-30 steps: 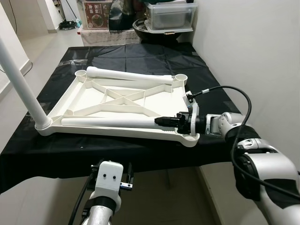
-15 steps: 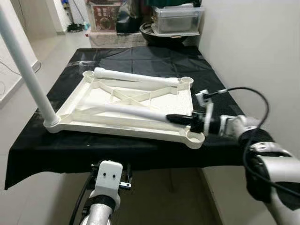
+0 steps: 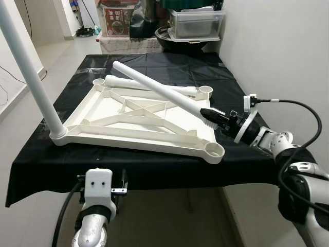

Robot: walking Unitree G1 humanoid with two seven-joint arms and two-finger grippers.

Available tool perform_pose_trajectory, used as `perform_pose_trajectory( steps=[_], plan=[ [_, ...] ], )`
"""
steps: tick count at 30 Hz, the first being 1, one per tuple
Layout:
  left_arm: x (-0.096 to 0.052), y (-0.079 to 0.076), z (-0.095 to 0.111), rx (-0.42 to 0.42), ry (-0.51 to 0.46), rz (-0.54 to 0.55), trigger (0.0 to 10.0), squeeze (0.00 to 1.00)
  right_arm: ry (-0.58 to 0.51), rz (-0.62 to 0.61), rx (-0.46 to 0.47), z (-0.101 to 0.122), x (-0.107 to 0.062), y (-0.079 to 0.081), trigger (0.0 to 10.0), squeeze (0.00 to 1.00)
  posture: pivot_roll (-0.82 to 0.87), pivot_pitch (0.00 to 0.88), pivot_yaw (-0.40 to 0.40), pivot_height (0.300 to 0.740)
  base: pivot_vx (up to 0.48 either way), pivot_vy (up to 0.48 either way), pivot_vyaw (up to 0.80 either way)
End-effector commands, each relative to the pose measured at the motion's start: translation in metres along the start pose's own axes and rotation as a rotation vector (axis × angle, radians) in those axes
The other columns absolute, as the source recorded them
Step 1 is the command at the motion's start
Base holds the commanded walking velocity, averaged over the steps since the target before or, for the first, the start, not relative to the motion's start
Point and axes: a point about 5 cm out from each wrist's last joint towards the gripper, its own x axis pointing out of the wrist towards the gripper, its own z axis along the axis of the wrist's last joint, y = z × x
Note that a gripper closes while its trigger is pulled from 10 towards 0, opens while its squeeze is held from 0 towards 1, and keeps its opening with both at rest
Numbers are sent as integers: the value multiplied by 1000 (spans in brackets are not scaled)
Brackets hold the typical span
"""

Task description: Building children table

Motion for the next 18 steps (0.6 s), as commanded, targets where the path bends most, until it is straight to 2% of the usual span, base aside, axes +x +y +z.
perform_pose_trajectory(
  steps=[1, 3, 4, 6, 7, 8, 9, 10, 12, 16, 18],
  plan=[
    [5, 0, 11, -171, -20, 6, 10000, 1000, 2, 110, 33, -5, -2, 6, 0, 0, 50, 0, -26, 740, 0, 0, 0],
    [5, 0, 11, -171, -20, 6, 10000, 1000, 2, 110, 33, -5, -2, 6, 0, 0, 50, 0, -26, 740, 0, 0, 0],
    [16, 7, 31, -300, -89, -17, 10000, 1000, 24, 162, 78, -16, -6, 5, 0, 0, 49, 0, -25, 740, 0, 0, 0],
    [16, 7, 31, -300, -89, -17, 10000, 1000, 24, 162, 78, -16, -6, 5, 0, 0, 49, 0, -25, 740, 0, 0, 0],
    [23, 13, 47, -409, -145, -56, 10000, 0, 34, 197, 113, -25, -11, 4, 0, 0, 47, 0, -22, 740, 0, 0, 0],
    [23, 13, 47, -409, -145, -56, 10000, 0, 34, 197, 113, -25, -11, 4, 0, 0, 47, 0, -22, 740, 0, 0, 0],
    [28, 16, 60, -495, -188, -116, 10000, 0, 39, 225, 150, -33, -16, 4, 0, 0, 46, 0, -17, 740, 0, 0, 0],
    [28, 16, 60, -495, -188, -116, 10000, 0, 39, 225, 150, -33, -16, 4, 0, 0, 46, 0, -17, 740, 0, 0, 0],
    [28, 17, 68, -582, -214, -226, 10000, 0, 52, 282, 203, -43, -24, 10, 0, 0, 46, 0, -15, 740, 0, 0, 0],
    [23, 13, 69, -604, -202, -325, 10000, 0, 112, 331, 231, -55, -31, 19, 0, 0, 45, 0, -11, 740, 0, 0, 0],
    [23, 12, 69, -613, -199, -339, 10000, 0, 128, 337, 239, -58, -33, 20, 0, 0, 45, 0, -11, 740, 0, 0, 0]
  ],
)
